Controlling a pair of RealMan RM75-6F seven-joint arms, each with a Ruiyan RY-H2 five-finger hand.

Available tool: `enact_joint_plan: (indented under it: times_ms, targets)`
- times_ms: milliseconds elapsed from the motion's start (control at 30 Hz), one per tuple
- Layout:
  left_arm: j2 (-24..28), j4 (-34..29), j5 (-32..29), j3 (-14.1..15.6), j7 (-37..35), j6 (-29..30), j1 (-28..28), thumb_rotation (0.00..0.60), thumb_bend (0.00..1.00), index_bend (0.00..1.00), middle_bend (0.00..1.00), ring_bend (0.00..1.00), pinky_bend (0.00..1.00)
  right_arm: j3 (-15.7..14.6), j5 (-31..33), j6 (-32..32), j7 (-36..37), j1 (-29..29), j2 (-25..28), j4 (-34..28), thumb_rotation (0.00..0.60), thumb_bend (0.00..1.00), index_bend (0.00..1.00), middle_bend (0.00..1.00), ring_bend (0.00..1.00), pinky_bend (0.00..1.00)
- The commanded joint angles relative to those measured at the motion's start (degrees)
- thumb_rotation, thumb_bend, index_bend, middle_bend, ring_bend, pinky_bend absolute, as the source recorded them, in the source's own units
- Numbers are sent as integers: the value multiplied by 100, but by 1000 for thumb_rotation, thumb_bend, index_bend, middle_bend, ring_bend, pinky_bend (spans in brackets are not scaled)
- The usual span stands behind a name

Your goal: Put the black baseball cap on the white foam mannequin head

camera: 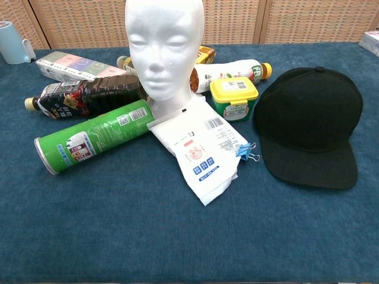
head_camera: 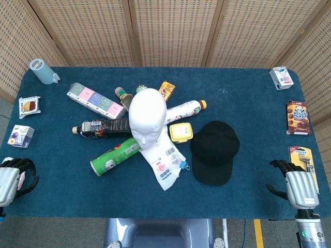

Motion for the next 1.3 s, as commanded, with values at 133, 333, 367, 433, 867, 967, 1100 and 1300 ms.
enact_joint_plan:
  times_ms: [133, 333, 367, 433, 867, 967, 1100, 1300]
  targets:
    - [-10, 18, -10, 18, -5, -15, 10, 600, 312, 581, 444, 355, 372, -5, -6, 8, 9, -5, 3, -3, 600, 101, 337, 406, 453, 505]
    - [23, 11, 8, 9, -36, 61, 41, 600, 312, 580, 444, 355, 372, -23, -70, 80, 27, -34, 25, -22, 600, 101, 337, 406, 453, 506]
    - [34, 10, 10, 5, -40, 67, 41, 600, 312, 580, 444, 355, 372, -21, -77, 97, 30, -39, 24, -27, 600, 100, 337, 406, 453, 506]
    - [49, 8, 9, -6, -45, 74, 37, 600, 312, 580, 443, 355, 372, -18, -85, 115, 33, -45, 19, -28, 600, 100, 337, 406, 453, 505]
    - [111, 24, 5, -51, -77, 83, 12, 600, 313, 580, 444, 355, 372, -37, -228, 73, -66, 27, 2, -101, 600, 100, 337, 406, 449, 505]
    - [144, 21, 13, -69, -96, 93, 1, 600, 313, 580, 444, 355, 372, -42, -295, 55, -96, 64, -9, -141, 600, 102, 337, 407, 448, 506]
    - [221, 11, 12, -120, -133, 100, -34, 600, 312, 580, 444, 355, 372, -67, -458, -39, -168, 176, -61, -223, 600, 101, 337, 424, 468, 509]
    - [312, -28, -17, -180, -138, 71, -88, 600, 313, 580, 444, 355, 372, -116, -646, -246, -303, 352, -193, -318, 600, 106, 403, 532, 567, 585]
